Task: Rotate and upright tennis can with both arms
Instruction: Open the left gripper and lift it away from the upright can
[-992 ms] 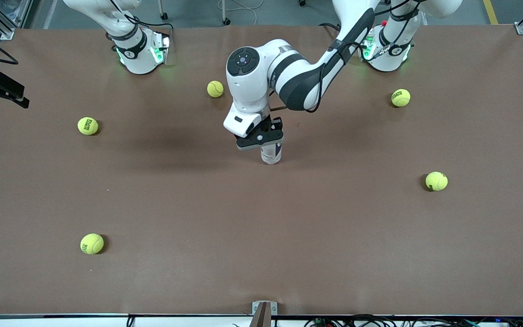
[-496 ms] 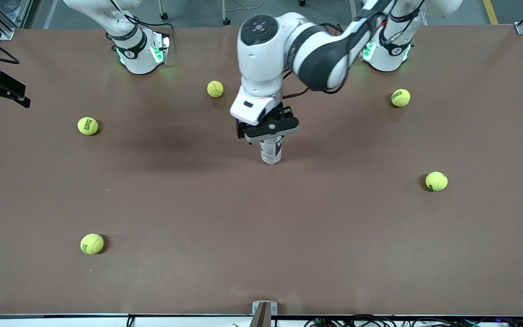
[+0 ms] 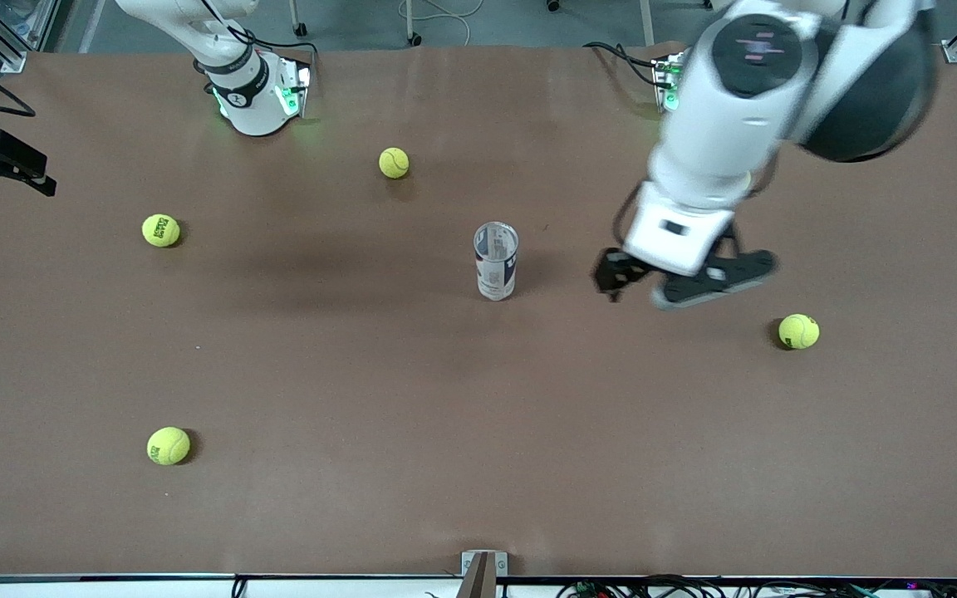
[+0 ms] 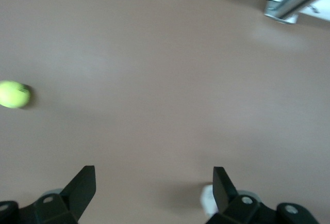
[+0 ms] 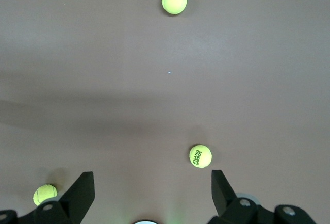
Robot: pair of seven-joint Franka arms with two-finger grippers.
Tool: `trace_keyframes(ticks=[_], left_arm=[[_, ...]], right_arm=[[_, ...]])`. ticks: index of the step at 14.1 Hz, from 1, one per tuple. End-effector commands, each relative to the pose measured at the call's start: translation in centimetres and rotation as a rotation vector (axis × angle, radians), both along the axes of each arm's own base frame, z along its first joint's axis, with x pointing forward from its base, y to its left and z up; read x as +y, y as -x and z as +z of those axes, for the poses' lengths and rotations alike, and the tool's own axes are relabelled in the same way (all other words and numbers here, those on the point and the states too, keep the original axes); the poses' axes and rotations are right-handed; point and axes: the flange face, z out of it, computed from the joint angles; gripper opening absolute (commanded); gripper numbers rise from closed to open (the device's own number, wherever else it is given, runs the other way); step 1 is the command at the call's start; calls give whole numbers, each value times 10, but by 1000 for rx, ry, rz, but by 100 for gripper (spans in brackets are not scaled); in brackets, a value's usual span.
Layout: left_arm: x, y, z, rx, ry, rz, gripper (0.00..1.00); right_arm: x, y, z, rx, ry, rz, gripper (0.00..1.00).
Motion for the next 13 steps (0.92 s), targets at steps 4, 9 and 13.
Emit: trace_keyframes(ticks=[4,9,13], left_arm=[[110,-9,24,39,-34,-128,100],[187,-9,48,48,-8,-234,100],[221,-7,55,59,-24,-373,100]], right_arm=[[-2,12,0,11,-29,-4,100],[-3,12,1,7,-53,0,100],[-3,12,1,7,-52,5,100]])
